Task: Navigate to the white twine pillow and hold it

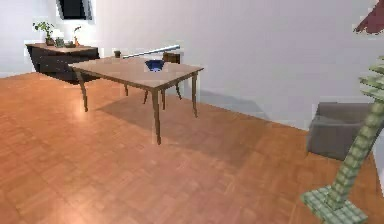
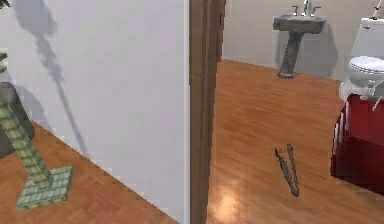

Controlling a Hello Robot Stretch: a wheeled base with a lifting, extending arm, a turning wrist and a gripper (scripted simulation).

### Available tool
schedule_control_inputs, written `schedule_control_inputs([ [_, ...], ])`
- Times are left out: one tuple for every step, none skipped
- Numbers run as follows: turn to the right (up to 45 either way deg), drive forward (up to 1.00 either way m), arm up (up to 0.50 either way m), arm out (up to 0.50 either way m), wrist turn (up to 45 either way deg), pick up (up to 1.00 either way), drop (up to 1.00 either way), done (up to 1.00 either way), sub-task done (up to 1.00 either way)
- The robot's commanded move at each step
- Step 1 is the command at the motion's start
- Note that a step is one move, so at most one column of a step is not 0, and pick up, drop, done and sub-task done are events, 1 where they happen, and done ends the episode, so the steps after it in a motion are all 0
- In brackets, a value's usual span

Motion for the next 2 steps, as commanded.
schedule_control_inputs([
  [33.0,0.0,0.0,0.0,0.0,0.0,0.0,0.0,0.0],
  [0.0,0.05,0.0,0.0,0.0,0.0,0.0,0.0,0.0],
])
